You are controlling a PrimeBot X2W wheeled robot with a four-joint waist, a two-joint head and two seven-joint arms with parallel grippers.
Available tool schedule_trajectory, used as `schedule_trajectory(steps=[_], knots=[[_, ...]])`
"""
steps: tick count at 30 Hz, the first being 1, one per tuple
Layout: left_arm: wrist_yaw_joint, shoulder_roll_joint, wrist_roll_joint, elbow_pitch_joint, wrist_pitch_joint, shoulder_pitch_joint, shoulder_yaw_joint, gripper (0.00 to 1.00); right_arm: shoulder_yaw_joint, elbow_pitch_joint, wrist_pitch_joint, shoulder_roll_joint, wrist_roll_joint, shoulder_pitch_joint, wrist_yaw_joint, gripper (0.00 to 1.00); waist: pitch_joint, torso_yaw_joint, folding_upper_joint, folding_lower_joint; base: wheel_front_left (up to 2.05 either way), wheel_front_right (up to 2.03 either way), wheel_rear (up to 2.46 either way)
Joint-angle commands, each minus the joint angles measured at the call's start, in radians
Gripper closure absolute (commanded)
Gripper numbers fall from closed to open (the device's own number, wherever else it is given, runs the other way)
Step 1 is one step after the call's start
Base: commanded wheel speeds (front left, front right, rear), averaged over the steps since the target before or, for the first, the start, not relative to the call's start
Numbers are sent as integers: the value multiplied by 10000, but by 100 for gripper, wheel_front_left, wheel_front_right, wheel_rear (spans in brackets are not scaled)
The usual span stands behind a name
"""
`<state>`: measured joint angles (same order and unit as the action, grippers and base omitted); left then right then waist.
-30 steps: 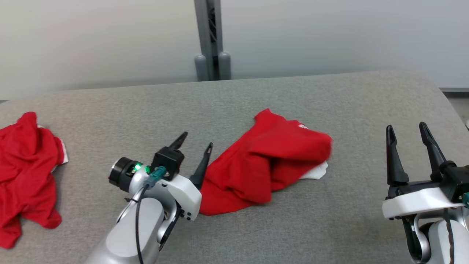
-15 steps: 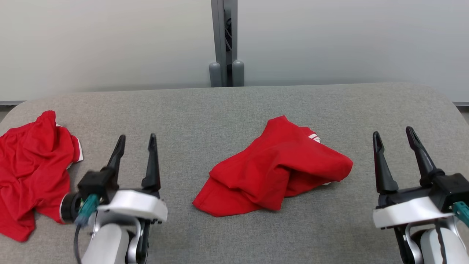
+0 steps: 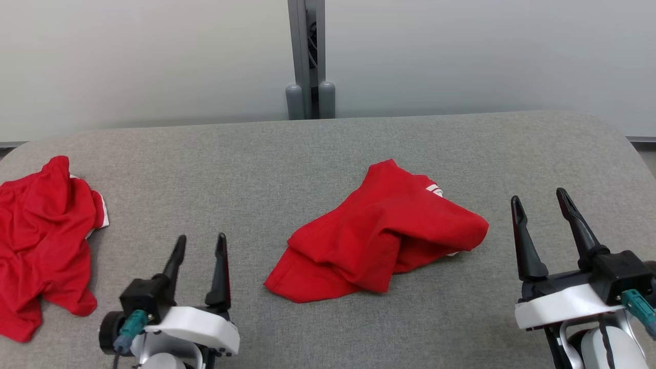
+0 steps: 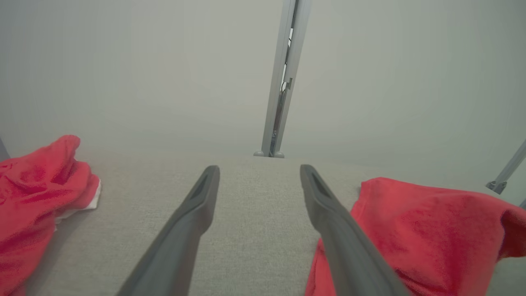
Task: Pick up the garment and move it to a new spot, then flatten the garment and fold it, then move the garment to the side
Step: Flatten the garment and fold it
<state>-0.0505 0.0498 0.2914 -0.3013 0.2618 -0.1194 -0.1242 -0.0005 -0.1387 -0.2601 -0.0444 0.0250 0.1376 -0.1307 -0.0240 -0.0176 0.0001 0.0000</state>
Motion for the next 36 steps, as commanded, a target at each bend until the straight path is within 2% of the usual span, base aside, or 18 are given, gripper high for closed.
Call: schedule_trajectory(steps=[1, 6, 15, 25, 26, 27, 28, 33, 36], knots=[[129, 18, 89, -323, 31, -133, -218, 0, -24, 0, -48, -72, -49, 52, -2, 0, -10, -23, -1, 0, 0, 0, 0], [539, 28, 574, -1772, 34, -523, -1079, 0, 84, -29, -50, -72, -52, 137, -2, 0, -136, -179, -1, 0, 0, 0, 0], [830, 23, 1688, -4309, 31, -1622, -2148, 0, 116, -65, -50, -74, -26, 254, -2, 0, -571, -535, -1, 0, 0, 0, 0], [1171, 20, 2663, -5880, -83, -2549, -3173, 0, 64, -45, -50, -73, 11, 390, -2, 0, -873, -819, -1, 0, 0, 0, 0], [1203, 22, 2770, -5951, -74, -2593, -3256, 9, 58, -39, -50, -73, 16, 395, -2, 0, -886, -830, -1, 0, 0, 0, 0], [1204, 23, 2861, -5990, -67, -2632, -3323, 93, 54, -33, -50, -73, 21, 399, -2, 0, -898, -836, -1, 0, 0, 0, 0], [1228, 25, 2971, -5992, -48, -2689, -3356, 100, 48, -25, -50, -73, 24, 400, -2, 0, -909, -837, -1, 0, 0, 0, 0], [1069, 31, 3499, -5922, 19, -2971, -3175, 100, -4, -66, -50, -73, 35, 376, -2, 0, -908, -754, -1, 0, 0, 0, 0], [787, 110, 3541, -5187, 34, -3169, -2292, 100, -12, -86, -48, -73, 34, 412, -2, 0, -890, -685, -1, 0, 0, 0, 0]])
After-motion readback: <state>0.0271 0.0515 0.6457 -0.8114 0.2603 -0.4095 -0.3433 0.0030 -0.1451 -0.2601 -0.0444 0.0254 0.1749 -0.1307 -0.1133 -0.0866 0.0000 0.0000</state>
